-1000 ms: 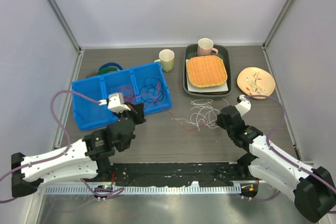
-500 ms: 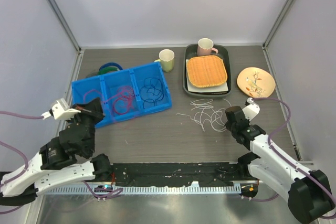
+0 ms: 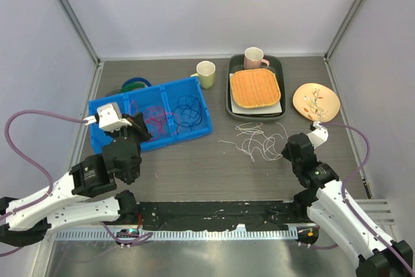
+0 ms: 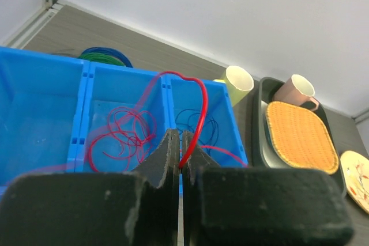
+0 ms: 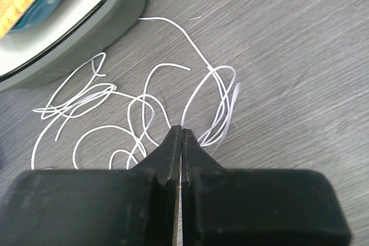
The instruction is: Untangle the cables
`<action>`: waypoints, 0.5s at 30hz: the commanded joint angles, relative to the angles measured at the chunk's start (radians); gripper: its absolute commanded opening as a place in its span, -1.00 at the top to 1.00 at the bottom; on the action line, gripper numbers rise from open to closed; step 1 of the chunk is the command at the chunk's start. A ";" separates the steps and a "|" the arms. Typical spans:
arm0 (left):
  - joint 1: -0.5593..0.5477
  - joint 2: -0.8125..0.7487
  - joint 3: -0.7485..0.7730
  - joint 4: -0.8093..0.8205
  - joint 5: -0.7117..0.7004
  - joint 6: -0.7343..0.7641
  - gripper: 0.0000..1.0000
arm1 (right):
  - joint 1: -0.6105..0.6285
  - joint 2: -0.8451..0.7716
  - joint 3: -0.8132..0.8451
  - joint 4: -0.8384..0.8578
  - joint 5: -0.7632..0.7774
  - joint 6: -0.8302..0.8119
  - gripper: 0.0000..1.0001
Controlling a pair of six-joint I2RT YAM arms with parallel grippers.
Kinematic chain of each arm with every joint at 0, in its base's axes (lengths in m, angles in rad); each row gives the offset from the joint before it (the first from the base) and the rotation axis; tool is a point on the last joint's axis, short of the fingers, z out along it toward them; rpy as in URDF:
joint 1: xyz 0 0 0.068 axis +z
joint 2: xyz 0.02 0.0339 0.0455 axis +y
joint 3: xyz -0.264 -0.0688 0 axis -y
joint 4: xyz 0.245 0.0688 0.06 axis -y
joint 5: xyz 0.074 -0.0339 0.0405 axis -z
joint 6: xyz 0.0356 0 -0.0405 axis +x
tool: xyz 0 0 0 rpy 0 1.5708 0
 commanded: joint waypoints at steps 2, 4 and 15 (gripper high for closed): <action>0.000 -0.011 0.056 0.199 0.083 0.161 0.99 | -0.002 -0.061 -0.057 0.070 -0.043 -0.059 0.76; 0.002 0.002 0.062 0.263 0.129 0.251 0.99 | -0.002 -0.061 -0.060 0.078 -0.043 -0.062 0.59; 0.010 0.135 0.191 0.443 0.108 0.540 0.99 | -0.002 -0.070 -0.063 0.084 -0.062 -0.072 -0.56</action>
